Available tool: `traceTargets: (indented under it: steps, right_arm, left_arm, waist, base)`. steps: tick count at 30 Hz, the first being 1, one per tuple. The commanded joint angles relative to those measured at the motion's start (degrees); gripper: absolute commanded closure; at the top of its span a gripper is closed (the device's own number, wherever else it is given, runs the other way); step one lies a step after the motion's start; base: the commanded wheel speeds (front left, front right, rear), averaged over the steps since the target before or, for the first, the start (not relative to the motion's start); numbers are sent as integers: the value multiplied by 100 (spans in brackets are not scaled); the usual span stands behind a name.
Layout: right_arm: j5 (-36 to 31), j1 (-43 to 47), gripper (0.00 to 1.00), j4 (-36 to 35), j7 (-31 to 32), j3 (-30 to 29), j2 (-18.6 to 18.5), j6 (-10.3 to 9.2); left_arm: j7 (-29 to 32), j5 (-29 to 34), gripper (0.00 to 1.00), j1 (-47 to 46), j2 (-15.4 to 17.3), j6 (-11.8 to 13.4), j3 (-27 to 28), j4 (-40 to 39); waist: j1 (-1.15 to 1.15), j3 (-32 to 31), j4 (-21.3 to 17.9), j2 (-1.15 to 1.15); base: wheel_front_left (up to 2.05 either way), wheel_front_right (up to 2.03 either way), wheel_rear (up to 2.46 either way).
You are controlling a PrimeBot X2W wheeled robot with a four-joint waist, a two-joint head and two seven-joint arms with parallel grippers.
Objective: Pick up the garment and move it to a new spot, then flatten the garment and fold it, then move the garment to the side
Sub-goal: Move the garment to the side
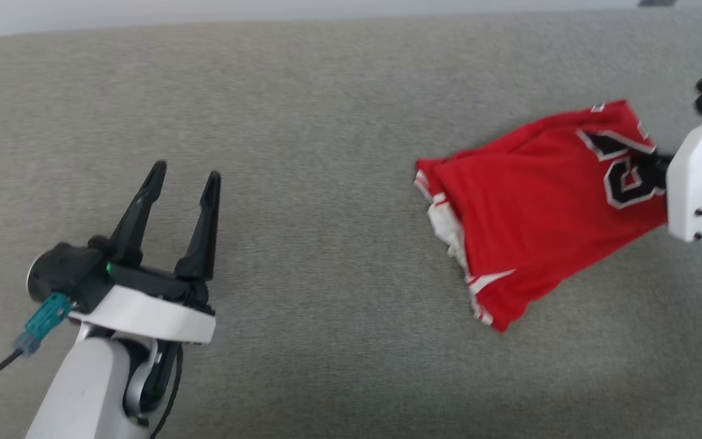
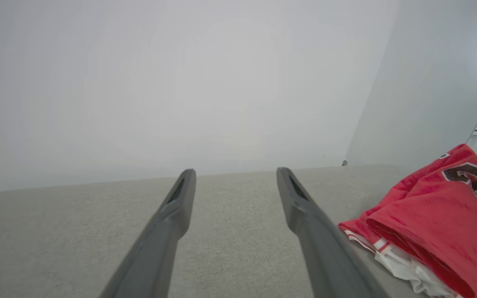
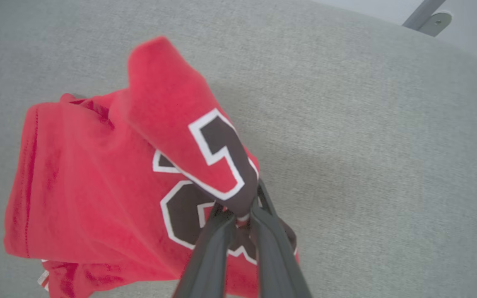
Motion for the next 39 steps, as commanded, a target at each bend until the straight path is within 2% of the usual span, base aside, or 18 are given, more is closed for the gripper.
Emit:
traceTargets:
  steps: [1, 14, 23, 31, 39]
  right_arm:
    - [-85, -150, 100, 36, -126, -45, -47, 0]
    - [-866, -1000, 100, 772, -1300, -288, -128, 0]
    - [-1461, -1525, 100, 1450, -2040, -546, -162, 0]
    - [-2199, -1812, 100, 2275, -2564, -1025, -130, 0]
    - [-2784, -2035, 100, 3184, -3205, -1454, 198, 0]
  left_arm:
    - [-24, 36, 0, -174, 33, -17, -81, 17]
    - [-25, 67, 0, -1271, 263, -17, -897, 147]
    - [-25, 28, 0, -1893, 337, -17, -1482, 219]
    - [-25, -56, 0, -2406, 302, -17, -2000, 336]
    - [-25, -124, 0, -2764, 222, -17, -2340, 445]
  waist:
    - [0, 180, -221, 0]
    - [0, 767, -1072, 0]
    - [0, 1093, -1425, 0]
    - [0, 1355, -1538, 0]
    - [0, 1563, -1448, 0]
  base:
    - [0, 0, 0]
    - [0, 0, 0]
    - [0, 0, 0]
    - [0, 0, 0]
    - [0, 0, 0]
